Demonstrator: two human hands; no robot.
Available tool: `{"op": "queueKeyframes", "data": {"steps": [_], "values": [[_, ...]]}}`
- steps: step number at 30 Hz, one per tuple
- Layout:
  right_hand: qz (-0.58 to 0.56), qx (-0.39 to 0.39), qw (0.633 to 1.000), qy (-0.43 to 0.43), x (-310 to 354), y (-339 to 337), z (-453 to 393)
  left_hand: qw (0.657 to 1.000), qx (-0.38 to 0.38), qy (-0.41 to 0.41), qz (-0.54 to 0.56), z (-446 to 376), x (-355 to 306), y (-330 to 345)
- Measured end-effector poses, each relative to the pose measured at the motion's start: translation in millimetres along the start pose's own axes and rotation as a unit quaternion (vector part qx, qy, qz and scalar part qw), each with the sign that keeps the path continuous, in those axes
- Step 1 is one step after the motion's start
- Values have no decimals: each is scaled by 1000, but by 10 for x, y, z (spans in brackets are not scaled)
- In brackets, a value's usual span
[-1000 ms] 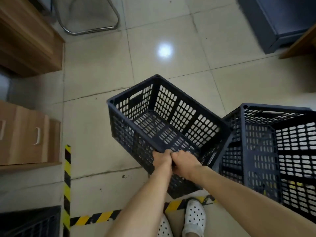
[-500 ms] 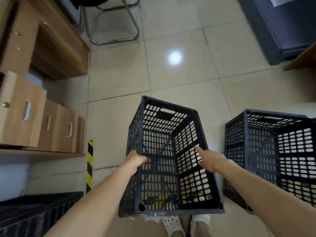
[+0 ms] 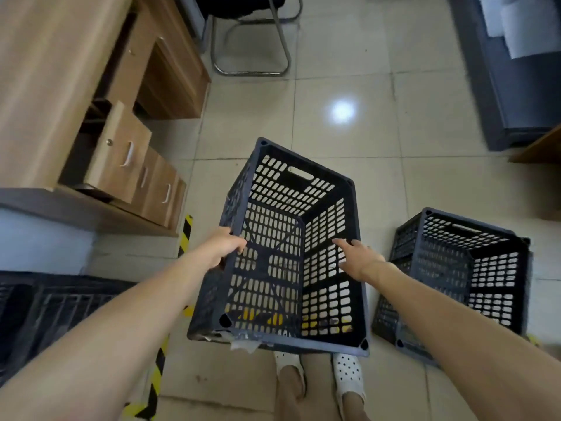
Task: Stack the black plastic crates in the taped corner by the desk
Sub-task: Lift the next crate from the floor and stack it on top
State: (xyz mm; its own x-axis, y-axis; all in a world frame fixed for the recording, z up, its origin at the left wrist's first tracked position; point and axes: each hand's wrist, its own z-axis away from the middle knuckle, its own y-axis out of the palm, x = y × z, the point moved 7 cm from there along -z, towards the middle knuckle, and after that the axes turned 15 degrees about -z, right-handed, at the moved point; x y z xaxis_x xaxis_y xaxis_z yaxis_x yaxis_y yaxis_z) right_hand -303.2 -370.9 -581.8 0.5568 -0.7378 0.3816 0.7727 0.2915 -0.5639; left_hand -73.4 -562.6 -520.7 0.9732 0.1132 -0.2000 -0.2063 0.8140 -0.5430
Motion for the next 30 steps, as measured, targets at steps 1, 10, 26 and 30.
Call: {"op": "queueKeyframes", "data": {"steps": [1,10,26,30], "values": [[-1,-8,1000,5,4,-23,117,1000,-5,3,14,179,-4,-84],[-93,-96,990,-44,526,-561,964,991,-94,-4,93,1780,423,-1132],[-255,-88,933,-238,2949,-966,1884,943,-207,-99,241,3773,1922,-2179],[-213,-90,925,-301,3679,-905,2218,927,-228,-128,268,4172,2451,-2293]]}}
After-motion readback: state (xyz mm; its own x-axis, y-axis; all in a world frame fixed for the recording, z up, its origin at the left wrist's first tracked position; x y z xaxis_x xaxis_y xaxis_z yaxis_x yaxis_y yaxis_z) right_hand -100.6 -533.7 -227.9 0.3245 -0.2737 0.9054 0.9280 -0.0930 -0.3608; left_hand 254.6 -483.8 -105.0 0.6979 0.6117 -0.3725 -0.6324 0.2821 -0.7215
